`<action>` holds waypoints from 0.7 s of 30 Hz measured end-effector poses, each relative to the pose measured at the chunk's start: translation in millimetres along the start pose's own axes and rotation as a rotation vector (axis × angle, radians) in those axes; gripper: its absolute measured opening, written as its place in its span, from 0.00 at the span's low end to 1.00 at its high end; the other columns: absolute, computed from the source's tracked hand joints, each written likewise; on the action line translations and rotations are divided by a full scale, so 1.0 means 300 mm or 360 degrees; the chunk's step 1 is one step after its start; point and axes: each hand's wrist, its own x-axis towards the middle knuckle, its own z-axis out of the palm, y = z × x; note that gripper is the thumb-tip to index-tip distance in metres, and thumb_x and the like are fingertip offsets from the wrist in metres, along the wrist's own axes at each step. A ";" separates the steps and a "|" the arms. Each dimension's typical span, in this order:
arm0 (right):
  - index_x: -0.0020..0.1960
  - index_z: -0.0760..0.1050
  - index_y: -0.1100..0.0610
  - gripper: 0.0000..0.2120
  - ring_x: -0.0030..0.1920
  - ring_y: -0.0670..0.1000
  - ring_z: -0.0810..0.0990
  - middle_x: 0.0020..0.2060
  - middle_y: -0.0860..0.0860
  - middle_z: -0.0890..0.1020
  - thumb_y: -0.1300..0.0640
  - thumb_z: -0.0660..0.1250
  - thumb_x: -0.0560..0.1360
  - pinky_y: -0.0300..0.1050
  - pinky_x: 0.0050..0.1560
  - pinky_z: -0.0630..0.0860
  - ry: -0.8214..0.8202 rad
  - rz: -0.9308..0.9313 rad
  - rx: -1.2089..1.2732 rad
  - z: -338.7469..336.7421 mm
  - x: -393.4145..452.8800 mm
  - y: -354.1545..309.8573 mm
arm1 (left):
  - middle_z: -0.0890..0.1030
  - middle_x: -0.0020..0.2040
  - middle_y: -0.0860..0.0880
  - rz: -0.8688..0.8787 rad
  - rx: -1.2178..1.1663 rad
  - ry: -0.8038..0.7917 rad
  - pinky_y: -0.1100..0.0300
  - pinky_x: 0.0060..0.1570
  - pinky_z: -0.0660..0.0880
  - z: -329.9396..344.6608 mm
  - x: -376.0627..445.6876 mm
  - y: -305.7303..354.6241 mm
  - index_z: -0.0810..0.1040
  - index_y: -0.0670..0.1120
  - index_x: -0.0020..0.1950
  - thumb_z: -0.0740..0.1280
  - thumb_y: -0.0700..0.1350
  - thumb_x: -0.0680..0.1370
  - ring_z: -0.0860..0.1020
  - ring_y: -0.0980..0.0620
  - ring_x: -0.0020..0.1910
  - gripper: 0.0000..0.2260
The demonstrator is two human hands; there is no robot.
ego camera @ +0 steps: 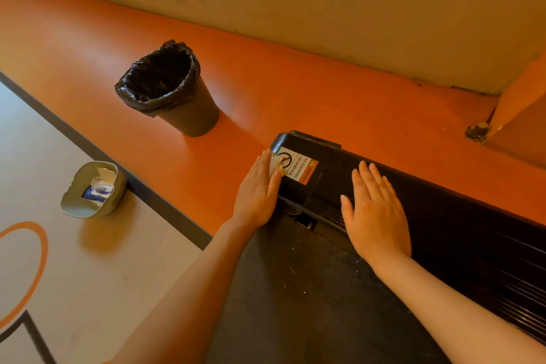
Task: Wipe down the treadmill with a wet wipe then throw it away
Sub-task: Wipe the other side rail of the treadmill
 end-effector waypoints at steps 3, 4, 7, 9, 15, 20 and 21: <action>0.70 0.69 0.65 0.26 0.73 0.59 0.66 0.71 0.61 0.70 0.49 0.54 0.79 0.54 0.70 0.62 0.0019 0.0005 -0.0002 0.005 0.001 -0.001 | 0.61 0.78 0.48 0.0012 -0.0090 0.0095 0.40 0.70 0.65 -0.019 -0.016 -0.022 0.53 0.52 0.79 0.56 0.55 0.83 0.60 0.46 0.76 0.27; 0.70 0.70 0.65 0.26 0.73 0.59 0.67 0.71 0.61 0.70 0.49 0.54 0.79 0.54 0.70 0.62 0.0025 0.0008 -0.0007 0.006 0.001 -0.001 | 0.61 0.78 0.48 0.0023 -0.0065 0.0117 0.39 0.71 0.64 -0.021 -0.015 -0.033 0.54 0.51 0.79 0.58 0.51 0.83 0.58 0.46 0.77 0.26; 0.69 0.71 0.65 0.26 0.72 0.60 0.68 0.70 0.61 0.71 0.50 0.56 0.79 0.54 0.69 0.62 0.0057 0.0006 -0.0011 0.008 0.000 -0.001 | 0.67 0.75 0.47 0.0030 -0.0077 0.0114 0.38 0.67 0.67 -0.023 -0.007 -0.055 0.58 0.52 0.78 0.60 0.48 0.82 0.64 0.45 0.74 0.25; 0.69 0.71 0.65 0.26 0.72 0.60 0.68 0.70 0.61 0.71 0.50 0.56 0.79 0.54 0.69 0.62 0.0064 0.0002 -0.0015 0.010 0.000 0.000 | 0.72 0.71 0.47 0.0055 -0.0083 0.0139 0.41 0.61 0.73 -0.019 -0.005 -0.054 0.61 0.51 0.77 0.61 0.49 0.82 0.71 0.47 0.68 0.24; 0.70 0.70 0.65 0.24 0.72 0.60 0.68 0.70 0.61 0.71 0.51 0.57 0.80 0.54 0.70 0.62 0.0068 -0.0006 -0.0029 0.012 0.000 0.003 | 0.76 0.67 0.47 0.0117 -0.0126 0.0342 0.49 0.57 0.77 0.002 -0.041 -0.041 0.66 0.49 0.75 0.64 0.48 0.81 0.75 0.48 0.64 0.22; 0.71 0.69 0.65 0.23 0.73 0.59 0.66 0.71 0.61 0.70 0.51 0.56 0.82 0.54 0.71 0.61 0.0040 -0.0014 -0.0031 0.011 0.001 0.009 | 0.82 0.57 0.45 0.0324 0.0068 0.0534 0.64 0.47 0.70 0.022 -0.070 -0.026 0.76 0.44 0.67 0.70 0.42 0.78 0.79 0.48 0.54 0.18; 0.71 0.69 0.64 0.23 0.73 0.59 0.65 0.71 0.60 0.69 0.51 0.56 0.83 0.53 0.71 0.61 0.0028 -0.0012 -0.0032 0.011 0.001 0.009 | 0.82 0.56 0.45 0.0347 0.0075 0.0554 0.66 0.47 0.68 0.020 -0.067 -0.019 0.77 0.43 0.66 0.70 0.41 0.77 0.79 0.48 0.53 0.17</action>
